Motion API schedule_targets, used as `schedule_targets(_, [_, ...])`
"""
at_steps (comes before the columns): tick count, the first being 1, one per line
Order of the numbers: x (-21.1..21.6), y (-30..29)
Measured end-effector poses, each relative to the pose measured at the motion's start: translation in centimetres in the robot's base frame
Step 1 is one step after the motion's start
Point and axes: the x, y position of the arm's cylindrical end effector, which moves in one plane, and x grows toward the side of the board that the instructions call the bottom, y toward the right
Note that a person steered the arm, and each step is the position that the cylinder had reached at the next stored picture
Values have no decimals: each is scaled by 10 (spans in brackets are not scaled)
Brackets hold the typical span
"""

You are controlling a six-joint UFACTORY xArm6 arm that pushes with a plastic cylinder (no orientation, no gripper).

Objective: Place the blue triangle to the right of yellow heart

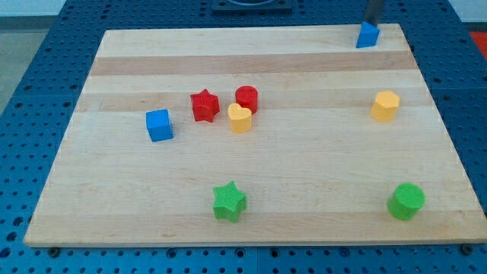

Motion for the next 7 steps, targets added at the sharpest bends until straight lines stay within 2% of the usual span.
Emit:
schedule_targets(1, [6,7])
schedule_targets(2, [29,-13])
schedule_targets(5, [42,-86])
schedule_targets(7, [74,-136])
